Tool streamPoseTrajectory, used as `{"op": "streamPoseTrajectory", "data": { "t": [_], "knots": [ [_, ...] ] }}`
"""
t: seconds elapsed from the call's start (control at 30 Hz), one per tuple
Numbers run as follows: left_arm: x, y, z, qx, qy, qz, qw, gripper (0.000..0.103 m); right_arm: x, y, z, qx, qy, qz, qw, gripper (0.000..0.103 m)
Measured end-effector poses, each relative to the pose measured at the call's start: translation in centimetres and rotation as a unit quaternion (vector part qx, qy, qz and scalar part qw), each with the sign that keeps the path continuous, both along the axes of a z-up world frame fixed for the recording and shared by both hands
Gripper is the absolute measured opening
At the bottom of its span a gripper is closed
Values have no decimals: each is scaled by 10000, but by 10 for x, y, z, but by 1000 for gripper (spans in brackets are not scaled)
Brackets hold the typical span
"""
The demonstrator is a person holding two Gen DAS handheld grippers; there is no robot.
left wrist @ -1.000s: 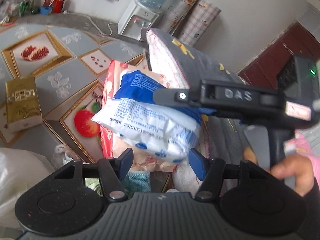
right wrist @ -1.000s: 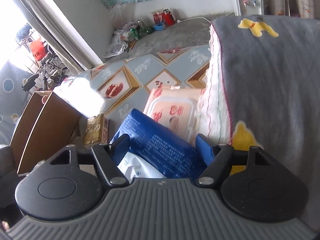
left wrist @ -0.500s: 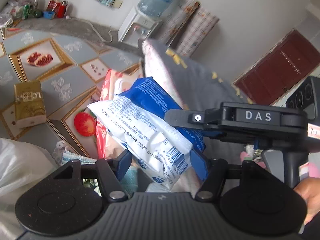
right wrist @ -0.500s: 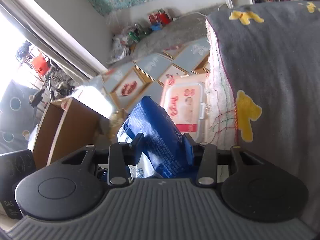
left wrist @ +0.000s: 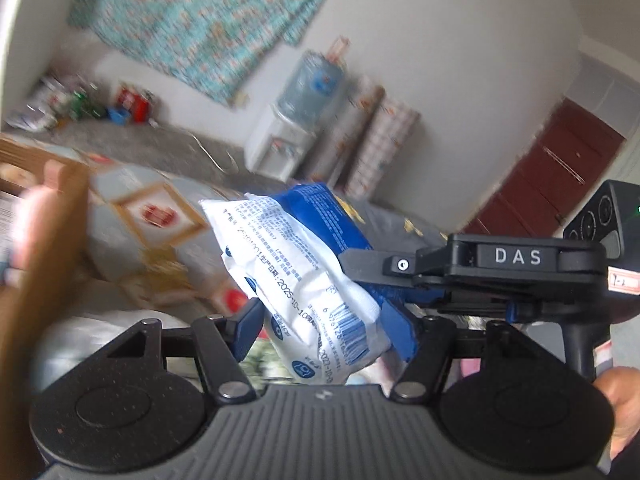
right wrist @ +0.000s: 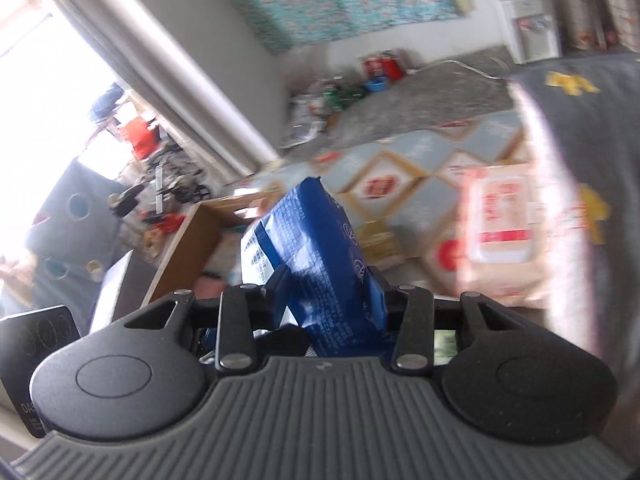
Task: Organize soft objects
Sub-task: 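Carry the wipes pack with the right tool into the cardboard box and release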
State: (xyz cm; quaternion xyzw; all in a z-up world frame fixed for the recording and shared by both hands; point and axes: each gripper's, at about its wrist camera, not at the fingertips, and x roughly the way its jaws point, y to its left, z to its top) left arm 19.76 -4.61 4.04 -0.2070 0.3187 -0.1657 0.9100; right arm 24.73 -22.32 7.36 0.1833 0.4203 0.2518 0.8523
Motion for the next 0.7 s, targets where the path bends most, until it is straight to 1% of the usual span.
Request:
{"op": "streamPoseTrajectory", "data": {
  "t": [0.07, 0.17, 0.27, 0.37, 0.47, 0.57, 0.63, 0.7],
  "knots": [
    [-19, 26, 8, 91, -132, 320, 9994, 65, -5, 30, 3, 171, 17, 232, 9996, 40],
    [-43, 69, 11, 123, -210, 736, 9970, 65, -10, 86, 7, 237, -11, 577, 9981, 40],
    [-59, 114, 8, 147, -116, 1101, 9937, 65, -6, 141, -1, 283, 147, 890, 9955, 40],
    [-66, 155, 1, 238, 74, 1385, 9900, 65, 1, 195, -14, 281, 396, 1119, 9925, 40],
    [-60, 189, -8, 449, 296, 1556, 9864, 65, 11, 241, -31, 258, 711, 1196, 9899, 40],
    [-46, 214, -18, 633, 483, 1656, 9830, 65, 20, 279, -46, 179, 875, 1158, 9892, 40],
    [-32, 228, -27, 792, 561, 1629, 9819, 66, 28, 297, -56, 137, 974, 1044, 9897, 40],
    [-13, 240, -40, 908, 726, 1518, 9815, 67, 38, 308, -73, 89, 1171, 881, 9892, 40]
  ]
}}
